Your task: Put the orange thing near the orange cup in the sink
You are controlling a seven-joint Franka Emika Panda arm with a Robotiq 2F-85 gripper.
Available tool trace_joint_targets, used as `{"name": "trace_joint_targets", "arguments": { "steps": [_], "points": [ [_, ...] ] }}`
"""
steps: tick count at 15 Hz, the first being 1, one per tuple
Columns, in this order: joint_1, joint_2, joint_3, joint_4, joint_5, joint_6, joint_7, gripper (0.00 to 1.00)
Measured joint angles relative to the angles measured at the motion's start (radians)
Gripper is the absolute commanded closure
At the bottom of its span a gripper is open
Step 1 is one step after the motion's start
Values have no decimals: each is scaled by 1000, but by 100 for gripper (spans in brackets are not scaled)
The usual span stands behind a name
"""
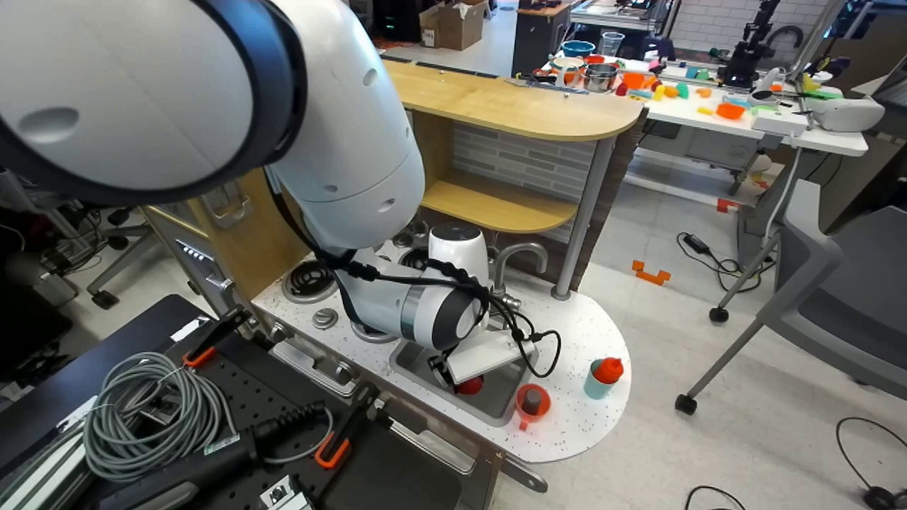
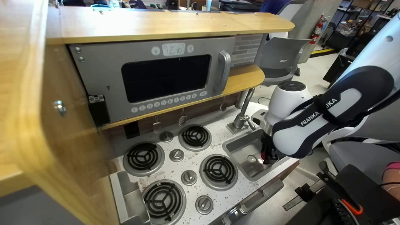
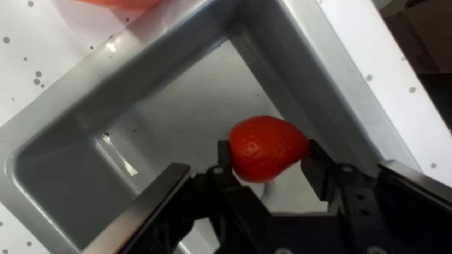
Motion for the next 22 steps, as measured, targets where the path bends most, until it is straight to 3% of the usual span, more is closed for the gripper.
{"name": "trace_joint_targets", "arguments": {
  "steps": [6, 7, 8, 9, 12, 17, 22],
  "points": [
    [-23, 70, 37, 74, 1, 0, -69, 72],
    [-23, 79, 41, 83, 2, -1, -79, 56],
    [-23, 83, 41, 90, 2, -3, -86, 22],
    [-24, 83, 41, 96, 2, -7, -91, 21],
    [-27, 87, 40, 114, 4, -10, -93, 2],
    [-37, 57, 33, 136, 29, -122, -92, 0],
    [-55, -79, 27, 96, 86, -172, -70, 0]
  ]
}}
